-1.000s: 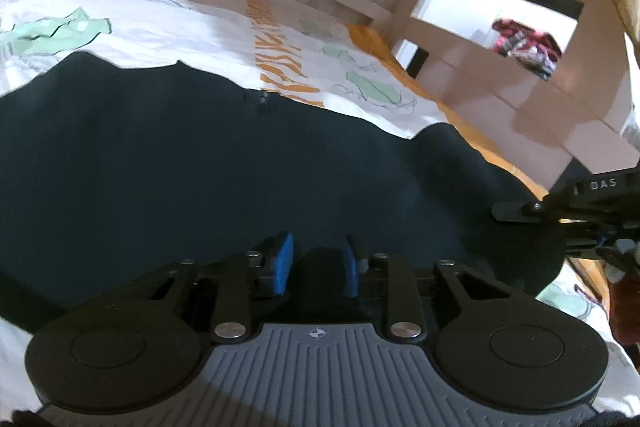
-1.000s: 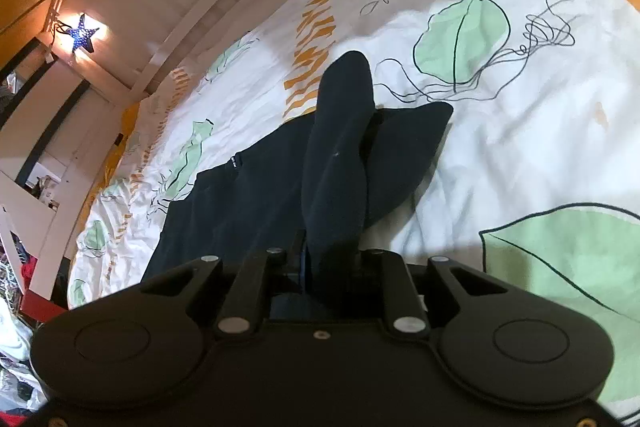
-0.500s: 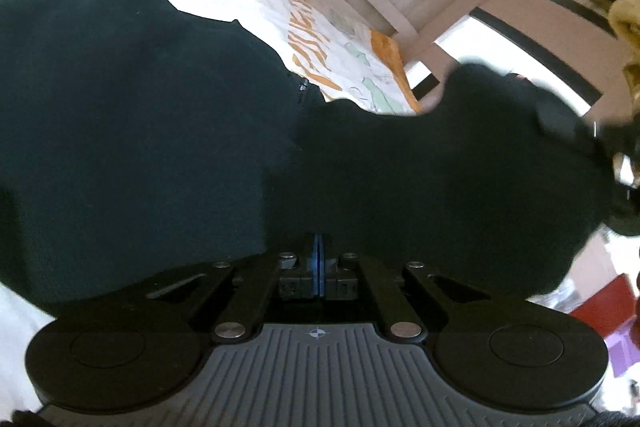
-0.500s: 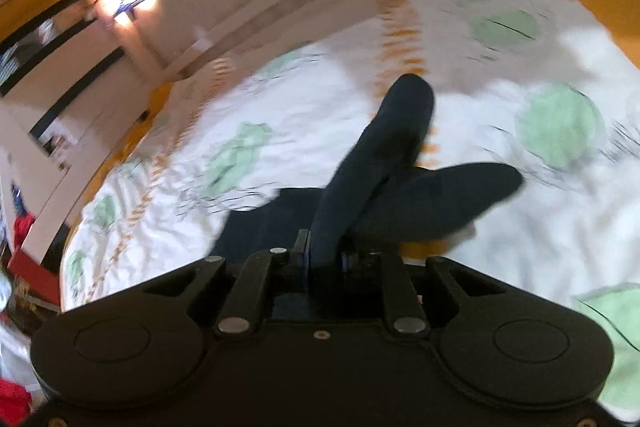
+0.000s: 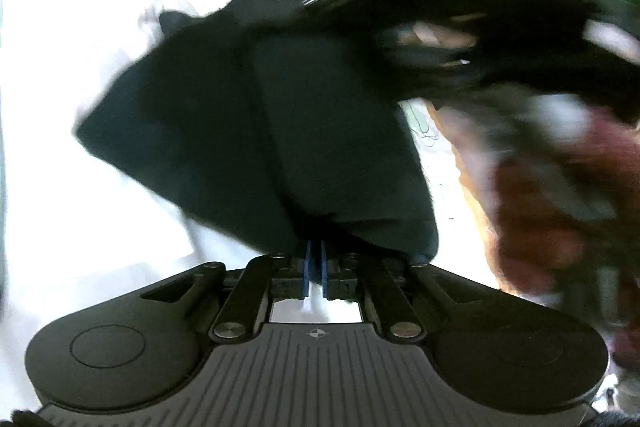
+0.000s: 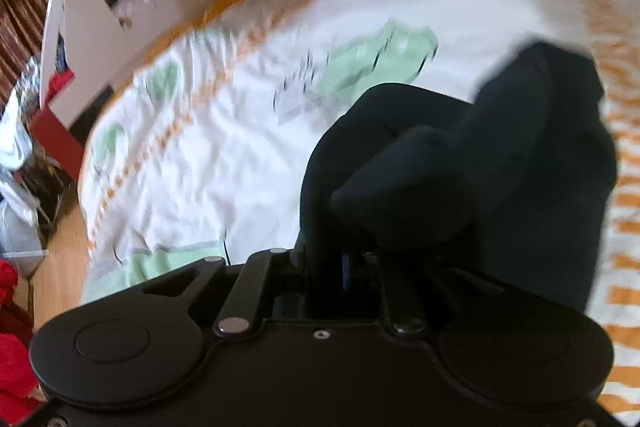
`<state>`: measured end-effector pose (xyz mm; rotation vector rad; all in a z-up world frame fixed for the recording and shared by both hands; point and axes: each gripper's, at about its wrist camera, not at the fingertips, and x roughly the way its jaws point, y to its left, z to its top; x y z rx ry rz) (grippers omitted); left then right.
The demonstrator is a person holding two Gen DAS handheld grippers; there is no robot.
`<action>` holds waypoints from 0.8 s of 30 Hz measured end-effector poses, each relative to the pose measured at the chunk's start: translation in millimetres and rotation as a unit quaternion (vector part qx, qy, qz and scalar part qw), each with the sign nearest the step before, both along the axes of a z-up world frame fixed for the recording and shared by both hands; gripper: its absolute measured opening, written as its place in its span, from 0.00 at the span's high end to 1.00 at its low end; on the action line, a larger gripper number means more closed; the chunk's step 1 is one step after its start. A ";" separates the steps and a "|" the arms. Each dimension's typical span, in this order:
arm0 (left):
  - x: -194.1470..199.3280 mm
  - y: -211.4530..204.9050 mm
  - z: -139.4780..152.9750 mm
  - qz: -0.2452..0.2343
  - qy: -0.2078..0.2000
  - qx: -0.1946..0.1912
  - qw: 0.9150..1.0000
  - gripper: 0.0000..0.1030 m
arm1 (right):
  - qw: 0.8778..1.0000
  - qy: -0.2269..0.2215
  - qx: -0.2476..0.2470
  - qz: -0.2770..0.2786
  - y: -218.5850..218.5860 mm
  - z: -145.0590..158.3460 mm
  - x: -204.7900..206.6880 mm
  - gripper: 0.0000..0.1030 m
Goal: Fold large clothes
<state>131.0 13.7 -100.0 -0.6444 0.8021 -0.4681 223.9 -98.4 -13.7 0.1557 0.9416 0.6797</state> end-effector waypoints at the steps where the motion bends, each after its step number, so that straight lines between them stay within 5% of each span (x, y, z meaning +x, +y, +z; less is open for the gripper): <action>1: -4.5 1.3 4.0 -0.001 -0.005 0.013 1.000 0.90 | 1.000 0.013 -0.005 0.006 5.2 -10.6 1.3 0.76; 6: -18.6 4.9 13.9 -0.001 -0.015 0.048 0.999 0.80 | 0.998 0.034 0.049 0.003 3.2 -32.4 3.6 0.64; 8: -23.0 4.6 20.7 -0.005 -0.028 0.062 0.998 0.80 | 0.994 0.036 0.100 0.010 -12.6 -25.3 2.1 0.43; 12: -33.6 2.5 37.9 -0.031 -0.077 0.093 0.992 0.79 | 0.986 -0.007 0.166 0.020 -41.8 0.3 -12.1 0.21; 18: -51.8 -29.6 69.2 -0.094 -0.184 0.151 0.967 0.77 | 0.966 -0.058 0.251 -0.020 -102.4 29.6 -23.2 0.16; 24: -39.3 -56.4 102.6 -0.106 -0.280 0.189 0.935 0.67 | 0.968 -0.102 0.198 -0.112 -159.2 33.8 -27.3 0.14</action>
